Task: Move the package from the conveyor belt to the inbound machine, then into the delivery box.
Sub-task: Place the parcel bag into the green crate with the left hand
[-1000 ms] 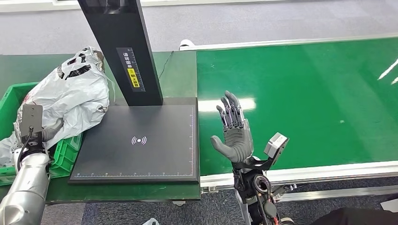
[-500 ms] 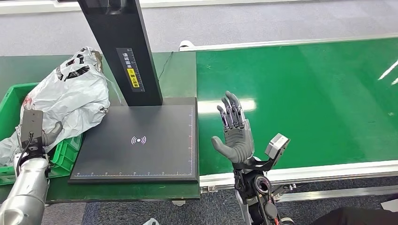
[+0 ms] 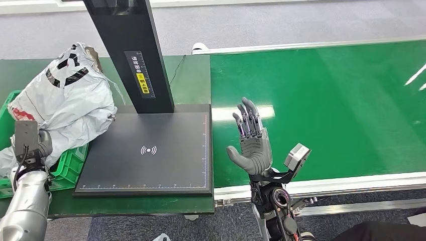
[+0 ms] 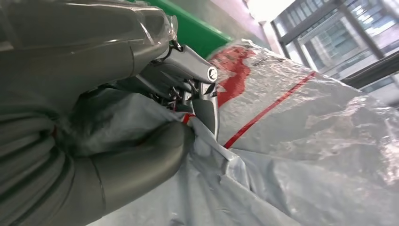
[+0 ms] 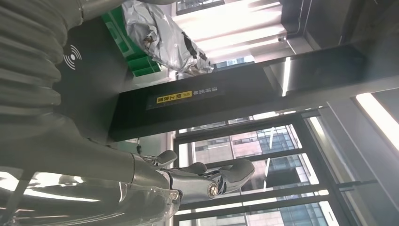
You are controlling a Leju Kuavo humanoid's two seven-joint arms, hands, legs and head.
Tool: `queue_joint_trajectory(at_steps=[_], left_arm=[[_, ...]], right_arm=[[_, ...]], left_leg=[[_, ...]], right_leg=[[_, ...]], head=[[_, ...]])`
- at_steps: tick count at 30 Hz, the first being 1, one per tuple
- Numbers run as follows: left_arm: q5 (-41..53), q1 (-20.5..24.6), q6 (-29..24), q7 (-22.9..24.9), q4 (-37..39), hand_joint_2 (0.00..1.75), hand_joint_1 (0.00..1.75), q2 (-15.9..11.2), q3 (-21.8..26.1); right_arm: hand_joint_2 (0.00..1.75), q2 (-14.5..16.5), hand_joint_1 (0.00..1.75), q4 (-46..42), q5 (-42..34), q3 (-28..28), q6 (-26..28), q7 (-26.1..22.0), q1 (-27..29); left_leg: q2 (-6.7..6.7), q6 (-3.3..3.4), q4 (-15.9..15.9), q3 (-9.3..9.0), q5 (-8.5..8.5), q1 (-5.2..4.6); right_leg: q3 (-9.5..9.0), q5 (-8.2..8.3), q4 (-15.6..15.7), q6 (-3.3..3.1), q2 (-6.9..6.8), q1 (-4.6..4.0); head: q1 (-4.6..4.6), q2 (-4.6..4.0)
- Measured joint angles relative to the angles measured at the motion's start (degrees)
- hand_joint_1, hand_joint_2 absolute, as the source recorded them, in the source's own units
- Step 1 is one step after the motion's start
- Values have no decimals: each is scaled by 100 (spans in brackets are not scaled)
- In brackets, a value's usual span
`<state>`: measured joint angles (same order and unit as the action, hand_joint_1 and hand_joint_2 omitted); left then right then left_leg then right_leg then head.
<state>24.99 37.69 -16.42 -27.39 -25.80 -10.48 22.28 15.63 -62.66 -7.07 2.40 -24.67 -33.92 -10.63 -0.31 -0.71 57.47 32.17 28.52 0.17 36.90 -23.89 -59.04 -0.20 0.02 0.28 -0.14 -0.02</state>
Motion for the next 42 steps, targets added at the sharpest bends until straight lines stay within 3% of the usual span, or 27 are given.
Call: queue_joint_trajectory(at_steps=[7,12,19,24,32,36,42], left_arm=[[-834,-183,394,-587,-724,175,175,117,211],[-1167,-216,482,-450,-1403,175,175,184,211],[-1290,-267,481,-501,-1744,175,175,222,211],[-1395,-197,275,-309,-2021,175,175,95,202],[-284,504,-407,370,-1478,175,175,-466,66],[80,551,-737,431,-1081,175,175,-580,-18],[131,549,-761,427,-836,175,175,-648,-35]], right_arm=[[175,0,0,57,-67,2,12,-89,4],[175,0,0,61,-75,3,13,-92,26],[175,0,0,62,-78,5,19,-93,29],[175,-1,0,63,-74,4,17,-102,43],[175,-2,0,60,-40,1,4,-114,85],[175,-2,0,53,-31,-2,4,-109,128],[175,-2,0,52,-23,-2,4,-105,141]], left_leg=[[1,1,3,23,-2,0],[1,1,2,32,-1,0],[1,1,2,34,-1,0],[-1,0,2,34,-1,2],[-2,0,2,36,-2,4],[-3,0,3,37,-2,4],[-3,0,3,40,-2,4]], right_leg=[[25,1,0,1,0,-1],[31,1,0,1,0,-1],[34,1,0,1,0,-1],[37,1,0,1,1,-4],[37,2,-1,0,1,-8],[39,2,-1,0,1,-8],[42,2,0,0,1,-8]], head=[[-1,1],[-1,0],[-1,1],[-1,1],[-1,1],[-1,0],[-1,1]])
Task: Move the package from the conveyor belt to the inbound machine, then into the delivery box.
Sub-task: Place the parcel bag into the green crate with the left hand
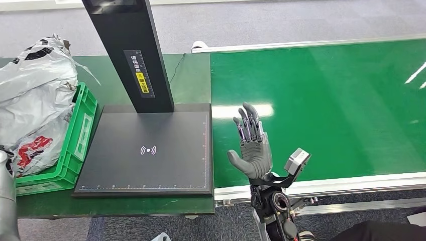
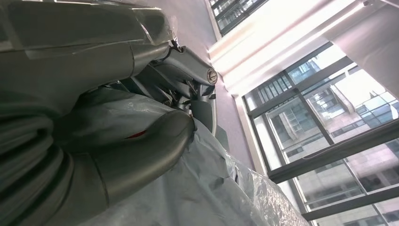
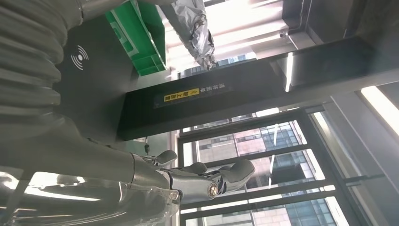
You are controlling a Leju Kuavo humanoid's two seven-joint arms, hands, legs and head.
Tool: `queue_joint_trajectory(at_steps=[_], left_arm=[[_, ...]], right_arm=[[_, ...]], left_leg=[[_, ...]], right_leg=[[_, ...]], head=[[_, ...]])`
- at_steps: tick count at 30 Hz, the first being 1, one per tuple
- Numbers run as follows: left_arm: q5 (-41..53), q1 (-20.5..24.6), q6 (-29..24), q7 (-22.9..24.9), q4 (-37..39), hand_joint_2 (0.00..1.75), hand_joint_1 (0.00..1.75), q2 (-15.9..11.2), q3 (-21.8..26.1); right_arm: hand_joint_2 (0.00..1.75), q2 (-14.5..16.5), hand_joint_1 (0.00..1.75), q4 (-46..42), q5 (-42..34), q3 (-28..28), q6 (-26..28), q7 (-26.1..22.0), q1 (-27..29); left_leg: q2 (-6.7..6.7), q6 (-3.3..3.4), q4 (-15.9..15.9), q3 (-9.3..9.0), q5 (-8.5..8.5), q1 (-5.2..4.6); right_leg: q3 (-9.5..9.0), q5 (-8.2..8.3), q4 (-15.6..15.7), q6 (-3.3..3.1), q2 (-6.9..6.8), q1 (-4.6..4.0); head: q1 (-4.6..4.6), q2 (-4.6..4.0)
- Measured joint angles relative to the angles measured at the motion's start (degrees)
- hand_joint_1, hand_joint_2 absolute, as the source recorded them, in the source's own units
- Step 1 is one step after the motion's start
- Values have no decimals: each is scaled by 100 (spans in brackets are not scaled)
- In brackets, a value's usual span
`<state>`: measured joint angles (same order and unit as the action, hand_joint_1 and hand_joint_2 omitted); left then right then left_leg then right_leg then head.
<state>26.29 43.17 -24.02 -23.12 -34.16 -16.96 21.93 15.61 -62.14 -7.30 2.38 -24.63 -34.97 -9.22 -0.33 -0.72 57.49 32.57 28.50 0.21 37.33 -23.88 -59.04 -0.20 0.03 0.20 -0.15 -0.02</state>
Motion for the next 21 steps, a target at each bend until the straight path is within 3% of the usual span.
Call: queue_joint_trajectory(at_steps=[6,13,21], left_arm=[[28,1,-11,19,115,175,175,-14,-1],[487,-61,-258,592,427,175,175,-128,-4],[811,-248,-304,864,745,175,175,-199,30]], right_arm=[[175,0,0,0,0,0,0,1,14],[175,0,0,-3,2,0,-42,17,35],[175,0,0,-35,20,2,-98,37,58]], left_leg=[[1,0,0,0,0,0],[-1,0,-1,1,0,1],[0,0,-1,2,0,0]], right_leg=[[-1,0,0,0,0,0],[0,0,0,-1,1,0],[1,0,0,0,0,0]], head=[[0,0],[0,0],[0,-1]])
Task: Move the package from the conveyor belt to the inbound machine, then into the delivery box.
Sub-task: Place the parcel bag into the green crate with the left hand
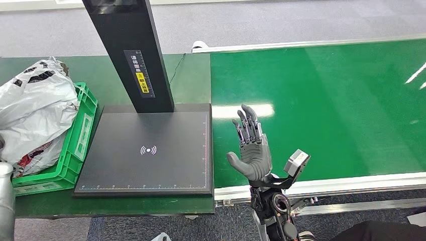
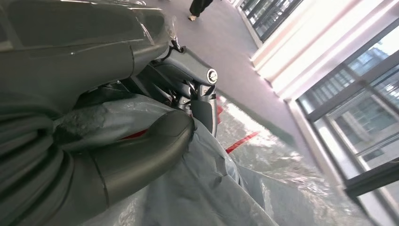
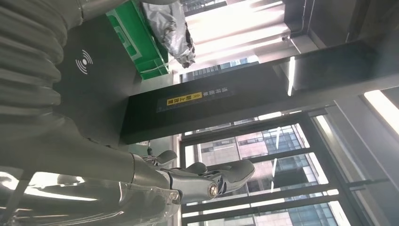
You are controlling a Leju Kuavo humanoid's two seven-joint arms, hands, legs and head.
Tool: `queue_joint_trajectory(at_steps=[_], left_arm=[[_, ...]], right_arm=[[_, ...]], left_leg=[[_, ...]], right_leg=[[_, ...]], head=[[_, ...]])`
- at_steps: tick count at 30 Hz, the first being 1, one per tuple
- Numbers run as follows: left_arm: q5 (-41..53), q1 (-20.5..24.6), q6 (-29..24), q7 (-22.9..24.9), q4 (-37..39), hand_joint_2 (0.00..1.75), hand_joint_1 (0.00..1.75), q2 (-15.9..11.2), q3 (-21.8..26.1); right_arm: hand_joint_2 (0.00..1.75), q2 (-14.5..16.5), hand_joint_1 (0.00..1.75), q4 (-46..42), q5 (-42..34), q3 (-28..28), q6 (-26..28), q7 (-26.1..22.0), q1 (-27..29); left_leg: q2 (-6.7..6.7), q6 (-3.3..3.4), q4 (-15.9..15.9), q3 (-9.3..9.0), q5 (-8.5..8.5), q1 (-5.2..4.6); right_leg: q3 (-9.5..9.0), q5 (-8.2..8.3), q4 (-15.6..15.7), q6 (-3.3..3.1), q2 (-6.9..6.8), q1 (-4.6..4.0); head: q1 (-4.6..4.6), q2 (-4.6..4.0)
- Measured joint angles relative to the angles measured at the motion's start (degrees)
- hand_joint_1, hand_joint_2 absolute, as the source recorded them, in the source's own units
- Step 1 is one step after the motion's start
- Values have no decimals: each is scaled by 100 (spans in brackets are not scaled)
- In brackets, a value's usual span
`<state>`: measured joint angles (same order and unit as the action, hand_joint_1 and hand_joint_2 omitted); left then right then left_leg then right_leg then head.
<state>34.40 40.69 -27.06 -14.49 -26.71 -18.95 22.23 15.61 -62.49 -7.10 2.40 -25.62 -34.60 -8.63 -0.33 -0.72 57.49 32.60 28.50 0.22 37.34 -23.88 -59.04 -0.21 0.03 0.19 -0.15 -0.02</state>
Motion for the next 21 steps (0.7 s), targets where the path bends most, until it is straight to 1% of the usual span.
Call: queue_joint_trajectory(at_steps=[3,7,11,14,15,17,18,19,21], left_arm=[[0,0,0,0,0,175,175,0,0],[0,0,0,0,0,175,0,0,0],[9,-2,0,6,4,175,0,0,1],[292,-135,144,255,92,44,0,-25,73],[333,-204,221,186,99,0,0,-56,241],[-759,-502,593,-785,-599,0,0,-54,1031],[-1466,-673,783,-1268,-1068,0,0,-16,1380],[-2188,-862,975,-1641,-1576,44,0,58,1620],[-2898,-1108,1111,-1789,-2168,131,0,212,1629]], right_arm=[[175,0,0,0,0,0,0,0,0],[175,0,0,0,0,0,0,0,0],[175,0,0,-1,0,0,0,2,0],[175,1,0,-17,0,-2,-1,48,0],[175,1,0,-28,5,-4,-1,66,1],[175,1,0,-41,-7,-8,45,75,3],[175,0,0,-44,-19,-10,74,71,3],[175,0,0,-44,-36,-11,103,66,3],[175,0,0,-44,-50,-11,123,51,1]], left_leg=[[0,0,0,0,0,0],[0,0,0,0,0,0],[0,0,0,0,0,0],[-2,0,0,1,0,0],[-3,0,0,1,0,0],[-4,0,0,1,0,1],[-5,0,0,1,0,1],[-5,0,0,2,0,1],[-4,0,0,3,1,0]], right_leg=[[0,0,0,0,0,0],[0,0,0,0,0,0],[0,0,0,0,0,0],[0,0,0,0,1,1],[1,0,0,0,1,1],[4,0,0,0,2,-1],[5,-1,1,0,3,-1],[5,-1,1,0,2,-1],[5,-1,3,0,2,0]], head=[[0,0],[0,0],[0,0],[0,1],[0,1],[0,1],[0,1],[0,1],[0,1]])
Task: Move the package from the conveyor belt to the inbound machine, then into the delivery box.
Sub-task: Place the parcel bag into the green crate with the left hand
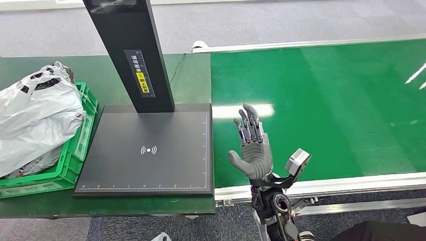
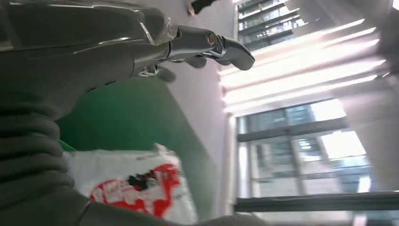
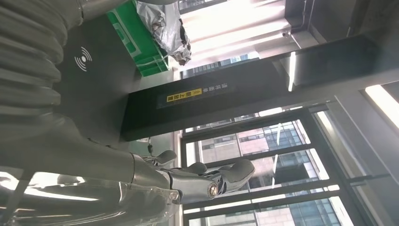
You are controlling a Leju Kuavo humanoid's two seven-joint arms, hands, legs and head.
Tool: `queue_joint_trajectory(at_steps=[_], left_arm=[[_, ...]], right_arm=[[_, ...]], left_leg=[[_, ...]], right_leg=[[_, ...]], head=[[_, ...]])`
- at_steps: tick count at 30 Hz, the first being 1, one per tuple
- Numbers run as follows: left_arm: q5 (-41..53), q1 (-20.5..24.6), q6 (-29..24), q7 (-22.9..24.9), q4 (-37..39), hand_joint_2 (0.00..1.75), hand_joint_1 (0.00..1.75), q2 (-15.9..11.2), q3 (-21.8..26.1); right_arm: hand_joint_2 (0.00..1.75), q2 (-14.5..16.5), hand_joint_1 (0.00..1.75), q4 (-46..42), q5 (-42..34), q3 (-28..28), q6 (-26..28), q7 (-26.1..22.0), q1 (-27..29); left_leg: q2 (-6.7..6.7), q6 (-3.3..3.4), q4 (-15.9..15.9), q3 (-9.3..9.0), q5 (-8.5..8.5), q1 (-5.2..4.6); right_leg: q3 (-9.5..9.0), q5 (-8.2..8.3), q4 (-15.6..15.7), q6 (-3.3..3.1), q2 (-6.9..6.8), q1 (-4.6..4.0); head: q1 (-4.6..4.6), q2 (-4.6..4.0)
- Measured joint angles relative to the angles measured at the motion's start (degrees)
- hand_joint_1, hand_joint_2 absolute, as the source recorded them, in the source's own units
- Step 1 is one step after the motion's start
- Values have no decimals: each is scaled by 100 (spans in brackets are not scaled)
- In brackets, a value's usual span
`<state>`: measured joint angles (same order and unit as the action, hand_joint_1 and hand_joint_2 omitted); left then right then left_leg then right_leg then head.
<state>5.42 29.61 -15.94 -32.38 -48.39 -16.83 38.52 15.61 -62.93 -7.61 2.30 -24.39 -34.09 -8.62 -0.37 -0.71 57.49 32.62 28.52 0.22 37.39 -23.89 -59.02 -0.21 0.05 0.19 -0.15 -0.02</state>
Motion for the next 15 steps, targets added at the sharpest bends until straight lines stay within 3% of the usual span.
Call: queue_joint_trajectory(at_steps=[1,4,7,15], left_arm=[[-365,-136,59,-62,-334,175,0,103,-7],[-1169,-567,153,-153,-1351,175,0,430,-69],[-1349,-856,153,-157,-2051,175,0,650,-131],[-1827,-1344,355,-349,-3044,175,0,1005,-291]], right_arm=[[175,0,0,0,-8,0,12,-8,-1],[175,0,0,2,-24,-1,51,-38,-2],[175,0,0,2,-26,-2,69,-54,-3],[175,-3,0,7,-46,-2,110,-80,-4]], left_leg=[[0,0,0,0,1,-1],[0,1,0,1,2,-2],[2,0,0,3,3,-1],[-1,-1,0,-3,2,1]], right_leg=[[0,0,1,0,0,0],[0,0,3,0,0,2],[0,-1,3,1,-2,1],[-1,0,3,0,1,0]], head=[[0,-1],[0,-1],[0,0],[2,-1]])
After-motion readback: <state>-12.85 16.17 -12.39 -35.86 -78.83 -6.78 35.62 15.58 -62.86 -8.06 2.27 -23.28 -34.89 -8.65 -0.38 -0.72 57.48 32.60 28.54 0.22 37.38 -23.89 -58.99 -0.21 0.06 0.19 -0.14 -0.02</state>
